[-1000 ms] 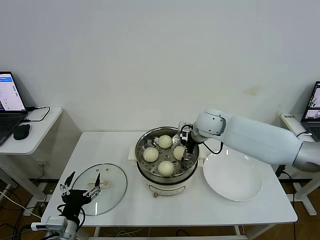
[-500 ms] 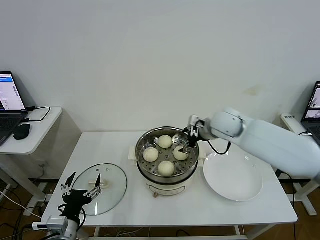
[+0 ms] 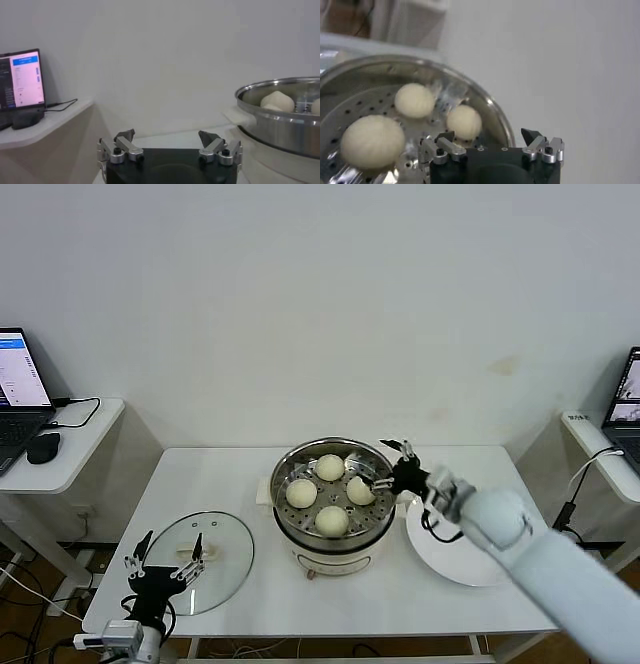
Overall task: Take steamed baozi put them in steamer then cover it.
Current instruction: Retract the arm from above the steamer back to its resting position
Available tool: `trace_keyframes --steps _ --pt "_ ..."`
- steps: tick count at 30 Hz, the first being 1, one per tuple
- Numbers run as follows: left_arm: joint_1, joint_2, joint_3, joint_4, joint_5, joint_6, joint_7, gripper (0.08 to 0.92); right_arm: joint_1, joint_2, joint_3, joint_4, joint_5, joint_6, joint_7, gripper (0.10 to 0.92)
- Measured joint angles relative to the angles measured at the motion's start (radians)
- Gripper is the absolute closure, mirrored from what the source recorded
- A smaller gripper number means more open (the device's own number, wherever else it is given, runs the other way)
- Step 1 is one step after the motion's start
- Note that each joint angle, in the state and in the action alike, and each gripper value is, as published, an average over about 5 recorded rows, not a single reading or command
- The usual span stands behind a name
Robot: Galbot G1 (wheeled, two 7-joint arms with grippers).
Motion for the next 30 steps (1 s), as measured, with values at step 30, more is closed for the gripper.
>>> trace_keyframes --steps 30 --pt "0.019 0.091 -0.026 0.324 1.128 -0.247 -0.113 0.177 -0.787 0.545 0.84 0.069 -0.196 0.31 0.03 0.202"
